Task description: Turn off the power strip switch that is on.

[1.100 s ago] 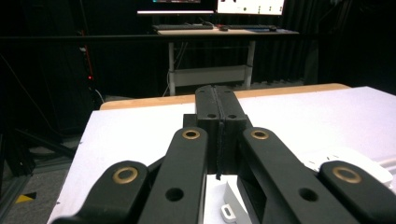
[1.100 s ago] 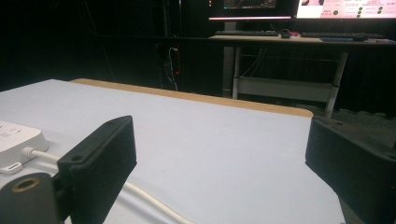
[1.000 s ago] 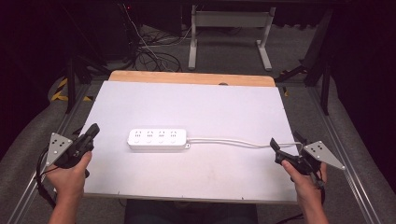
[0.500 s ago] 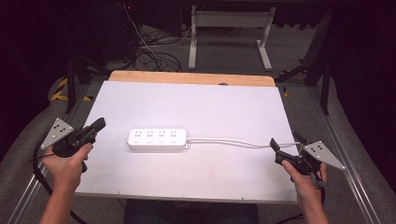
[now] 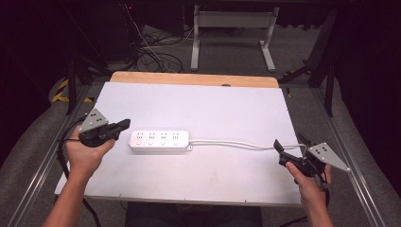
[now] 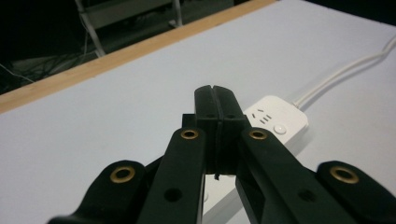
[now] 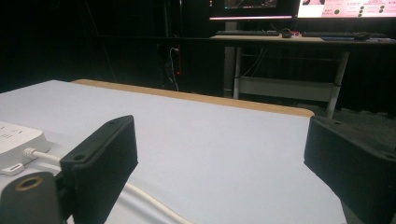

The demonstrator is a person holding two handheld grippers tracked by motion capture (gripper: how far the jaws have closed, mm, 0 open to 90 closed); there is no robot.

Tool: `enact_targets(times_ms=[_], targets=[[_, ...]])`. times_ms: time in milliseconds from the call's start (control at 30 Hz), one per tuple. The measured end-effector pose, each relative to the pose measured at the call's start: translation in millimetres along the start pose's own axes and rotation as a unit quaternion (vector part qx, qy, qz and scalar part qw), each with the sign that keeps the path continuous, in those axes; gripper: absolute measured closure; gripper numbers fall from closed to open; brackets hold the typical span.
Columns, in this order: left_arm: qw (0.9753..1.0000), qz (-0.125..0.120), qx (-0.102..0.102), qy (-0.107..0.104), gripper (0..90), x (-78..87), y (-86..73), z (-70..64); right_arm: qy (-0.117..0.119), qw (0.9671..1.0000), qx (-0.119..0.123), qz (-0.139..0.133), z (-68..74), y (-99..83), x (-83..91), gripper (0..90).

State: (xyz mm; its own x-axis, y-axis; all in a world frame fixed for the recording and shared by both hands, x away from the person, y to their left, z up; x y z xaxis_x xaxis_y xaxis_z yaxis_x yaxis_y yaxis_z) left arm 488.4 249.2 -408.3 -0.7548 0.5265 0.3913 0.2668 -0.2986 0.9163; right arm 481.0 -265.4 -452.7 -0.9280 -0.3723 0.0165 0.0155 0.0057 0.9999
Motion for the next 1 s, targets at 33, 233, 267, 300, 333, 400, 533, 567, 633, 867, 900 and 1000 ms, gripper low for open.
enact_targets(times_ms=[33, 233, 267, 300, 333, 400, 533, 567, 633, 867, 900, 1000], targets=[[1.0000, 0.008, -0.004, -0.004, 90.0, -4.1, 0.4, -2.7, 0.000, 1.0000, 0.001, -0.001, -0.2, 0.3, 0.0, 10.0], [0.9983, 0.043, -0.030, -0.026, 90.0, -24.4, 7.5, -18.6, -0.001, 1.0000, 0.002, -0.003, -0.6, 1.2, -0.9, 10.1], [0.9973, 0.053, -0.038, -0.034, 90.0, -30.0, 8.7, -22.8, 0.000, 1.0000, 0.001, -0.002, -0.6, 1.1, -1.1, 10.1], [0.9954, 0.070, -0.047, -0.045, 90.0, -38.2, 8.8, -29.1, 0.000, 1.0000, 0.001, -0.002, -0.6, 1.1, -1.2, 10.2], [0.9943, 0.078, -0.053, -0.050, 90.0, -43.1, 8.8, -31.9, 0.001, 1.0000, 0.000, -0.001, -0.5, 1.0, -1.2, 10.2], [0.9916, 0.097, -0.060, -0.062, 90.0, -52.5, 7.7, -38.0, 0.001, 1.0000, 0.000, -0.002, -0.7, 1.1, -1.5, 10.2], [0.9841, 0.134, -0.084, -0.080, 90.0, -71.4, 3.4, -50.0, 0.002, 1.0000, 0.000, -0.001, -0.7, 1.0, -1.9, 10.2], [0.9820, 0.143, -0.087, -0.087, 90.0, -76.1, 2.1, -53.5, 0.002, 1.0000, 0.000, -0.001, -0.7, 1.0, -1.9, 10.2], [0.9783, 0.159, -0.092, -0.095, 90.0, -85.4, 0.0, -60.2, 0.001, 1.0000, 0.001, -0.001, -0.7, 1.0, -1.9, 10.3], [0.9602, 0.223, -0.126, -0.112, 90.0, -109.4, -8.2, -75.7, 0.004, 1.0000, 0.003, 0.000, 0.6, 0.6, -3.3, 10.2], [0.9582, 0.230, -0.126, -0.114, 90.0, -113.1, -9.1, -77.1, 0.005, 1.0000, 0.003, 0.002, 1.3, 0.1, -4.4, 10.3], [0.9523, 0.250, -0.130, -0.117, 90.0, -120.2, -11.3, -79.5, 0.007, 0.9999, 0.007, 0.001, 2.3, 0.3, -5.5, 10.3]])
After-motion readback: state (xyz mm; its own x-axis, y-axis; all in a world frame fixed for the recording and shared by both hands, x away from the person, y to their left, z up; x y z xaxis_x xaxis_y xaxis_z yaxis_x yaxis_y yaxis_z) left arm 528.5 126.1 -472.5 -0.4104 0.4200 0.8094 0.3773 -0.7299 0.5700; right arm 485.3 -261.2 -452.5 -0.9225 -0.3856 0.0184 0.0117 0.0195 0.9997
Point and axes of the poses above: each handheld gripper's, and its own axes: x roughly backward along the jaws, y roughly out of its top, z roughly to its left, the point moved 7 cm from there along -x, roughly forward along the jaws, and after that the axes turned 5 degrees about -z, right-handed, at the moved point
